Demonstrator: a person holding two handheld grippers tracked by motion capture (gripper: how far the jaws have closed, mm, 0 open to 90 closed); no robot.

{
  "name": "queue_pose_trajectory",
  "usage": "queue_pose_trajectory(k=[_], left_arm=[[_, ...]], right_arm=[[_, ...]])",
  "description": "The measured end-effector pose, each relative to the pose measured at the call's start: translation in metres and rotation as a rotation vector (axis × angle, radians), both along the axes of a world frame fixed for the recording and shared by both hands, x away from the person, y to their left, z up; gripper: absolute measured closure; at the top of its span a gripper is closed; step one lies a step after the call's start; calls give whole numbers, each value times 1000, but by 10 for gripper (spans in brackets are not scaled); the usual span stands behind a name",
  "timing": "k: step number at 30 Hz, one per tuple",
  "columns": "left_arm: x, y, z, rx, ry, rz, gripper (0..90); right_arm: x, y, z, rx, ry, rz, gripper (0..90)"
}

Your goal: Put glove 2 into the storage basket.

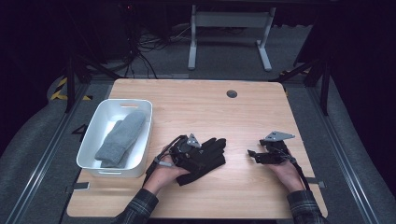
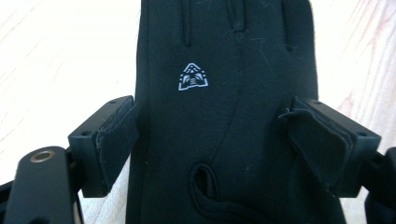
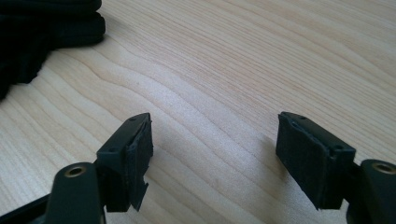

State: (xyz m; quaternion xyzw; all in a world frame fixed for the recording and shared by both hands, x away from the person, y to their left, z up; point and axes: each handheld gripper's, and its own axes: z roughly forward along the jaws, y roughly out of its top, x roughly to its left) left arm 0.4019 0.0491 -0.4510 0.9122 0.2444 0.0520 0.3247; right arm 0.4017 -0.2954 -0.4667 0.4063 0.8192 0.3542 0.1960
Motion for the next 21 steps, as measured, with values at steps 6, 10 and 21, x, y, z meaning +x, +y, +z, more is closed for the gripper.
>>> queue_pose_trajectory(k=[6, 10, 21], left_arm=[[4, -1, -7, -3, 32, -4, 163], [4, 0, -6, -11, 50, -22, 229], [0, 3, 7, -63, 143, -43, 685]], right_arm=[[0, 0, -1, 5, -6, 0, 278], [0, 0, -1, 7, -7, 2, 278], [0, 0, -1, 7, -9, 5, 262]])
